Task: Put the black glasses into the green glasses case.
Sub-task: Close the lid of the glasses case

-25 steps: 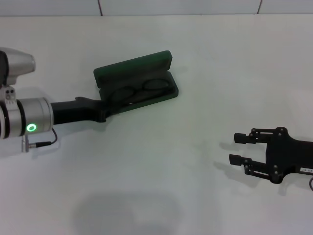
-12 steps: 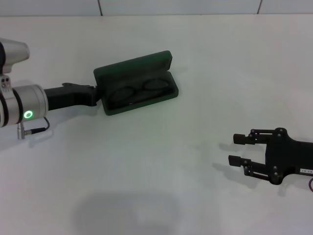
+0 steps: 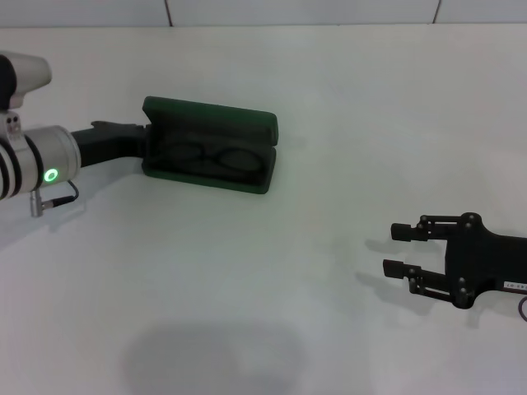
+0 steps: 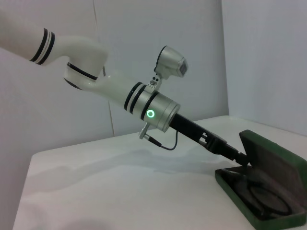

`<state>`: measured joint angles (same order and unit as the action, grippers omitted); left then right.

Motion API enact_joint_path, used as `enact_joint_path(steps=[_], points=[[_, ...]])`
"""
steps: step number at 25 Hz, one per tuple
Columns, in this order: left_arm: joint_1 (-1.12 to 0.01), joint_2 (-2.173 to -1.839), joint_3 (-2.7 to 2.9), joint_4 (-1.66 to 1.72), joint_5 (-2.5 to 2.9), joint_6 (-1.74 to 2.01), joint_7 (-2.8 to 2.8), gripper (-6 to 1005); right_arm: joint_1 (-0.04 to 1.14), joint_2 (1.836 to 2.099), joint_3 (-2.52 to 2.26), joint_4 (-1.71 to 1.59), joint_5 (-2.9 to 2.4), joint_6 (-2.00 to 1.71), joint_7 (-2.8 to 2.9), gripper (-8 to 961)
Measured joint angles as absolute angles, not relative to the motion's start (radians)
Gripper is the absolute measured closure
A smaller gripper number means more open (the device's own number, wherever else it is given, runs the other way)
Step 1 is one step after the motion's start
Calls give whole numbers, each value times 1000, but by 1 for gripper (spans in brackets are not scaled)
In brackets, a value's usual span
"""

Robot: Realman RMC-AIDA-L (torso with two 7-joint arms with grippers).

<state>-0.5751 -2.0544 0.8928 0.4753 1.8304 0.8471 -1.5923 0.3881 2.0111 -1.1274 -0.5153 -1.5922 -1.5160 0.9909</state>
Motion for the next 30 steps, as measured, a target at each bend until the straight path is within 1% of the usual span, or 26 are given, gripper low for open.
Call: enact_joint_path(steps=[5, 8, 13, 17, 20, 22, 28, 30], points=[[-587, -2056, 893, 476, 1826, 826, -1590, 946, 390, 2011, -1127, -516, -1592, -1516, 991, 477], [-587, -2049, 893, 476, 1825, 847, -1596, 946, 391, 2011, -1127, -516, -1592, -1514, 991, 477], [-556, -2026, 893, 514, 1826, 1034, -1627, 945, 391, 2011, -1124, -518, -1592, -1512, 991, 477], [-513, -2019, 892, 594, 1823, 1191, -1711, 944, 391, 2011, -1120, -519, -1592, -1507, 991, 475], [-496, -2019, 868, 629, 1769, 1242, -1769, 944, 391, 2011, -1119, -519, -1592, -1503, 991, 473], [-490, -2023, 857, 642, 1732, 1253, -1771, 943, 391, 2011, -1119, -518, -1592, -1502, 991, 472], [-505, -2075, 860, 750, 1711, 1189, -1774, 942, 396, 2013, -1121, -516, -1591, -1464, 988, 469], [-523, -2086, 874, 777, 1715, 1155, -1798, 942, 399, 2014, -1121, -513, -1591, -1460, 988, 468]])
